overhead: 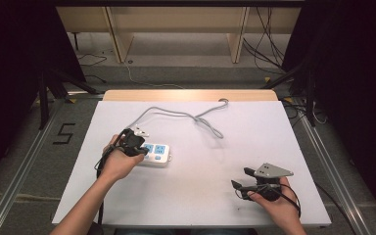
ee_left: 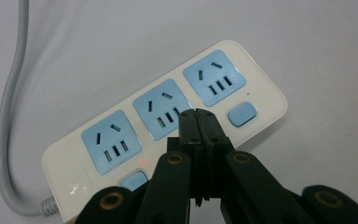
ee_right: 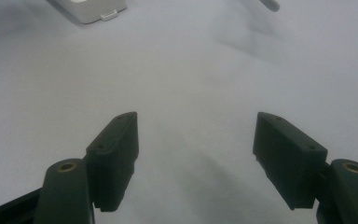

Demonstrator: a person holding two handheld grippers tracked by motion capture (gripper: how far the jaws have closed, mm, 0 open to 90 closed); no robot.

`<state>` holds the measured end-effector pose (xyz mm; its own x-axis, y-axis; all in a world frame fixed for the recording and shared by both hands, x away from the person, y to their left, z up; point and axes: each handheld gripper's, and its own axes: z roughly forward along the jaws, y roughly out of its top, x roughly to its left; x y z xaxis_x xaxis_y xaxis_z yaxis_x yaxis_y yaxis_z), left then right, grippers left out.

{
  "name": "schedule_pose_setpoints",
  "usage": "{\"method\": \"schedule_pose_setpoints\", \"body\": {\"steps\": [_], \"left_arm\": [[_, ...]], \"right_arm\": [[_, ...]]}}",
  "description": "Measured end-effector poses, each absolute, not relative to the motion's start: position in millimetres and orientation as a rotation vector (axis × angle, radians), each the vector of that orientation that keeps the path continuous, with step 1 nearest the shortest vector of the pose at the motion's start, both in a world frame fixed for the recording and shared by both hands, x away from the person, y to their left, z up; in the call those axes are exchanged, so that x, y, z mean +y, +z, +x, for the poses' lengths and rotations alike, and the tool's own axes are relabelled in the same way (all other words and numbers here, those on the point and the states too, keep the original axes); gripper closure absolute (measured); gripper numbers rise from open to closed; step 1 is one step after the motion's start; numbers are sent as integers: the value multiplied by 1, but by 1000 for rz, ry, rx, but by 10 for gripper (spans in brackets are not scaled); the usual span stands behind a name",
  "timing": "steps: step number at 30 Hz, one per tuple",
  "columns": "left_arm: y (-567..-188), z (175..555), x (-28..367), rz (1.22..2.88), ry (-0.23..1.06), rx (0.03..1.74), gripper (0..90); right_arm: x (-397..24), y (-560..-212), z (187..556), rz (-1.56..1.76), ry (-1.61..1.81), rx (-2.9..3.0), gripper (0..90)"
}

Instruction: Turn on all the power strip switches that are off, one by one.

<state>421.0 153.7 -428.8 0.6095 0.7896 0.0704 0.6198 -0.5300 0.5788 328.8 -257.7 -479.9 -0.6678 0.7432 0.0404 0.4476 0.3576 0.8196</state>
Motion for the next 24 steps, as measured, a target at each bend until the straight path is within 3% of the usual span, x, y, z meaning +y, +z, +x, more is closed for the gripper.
{"method": "schedule_pose_setpoints", "body": {"steps": [24], "left_arm": [[-430, 425, 128, 2370, 416, 1065, 898]], "right_arm": [[-258, -480, 329, 1048, 1219, 2288, 321]]}}
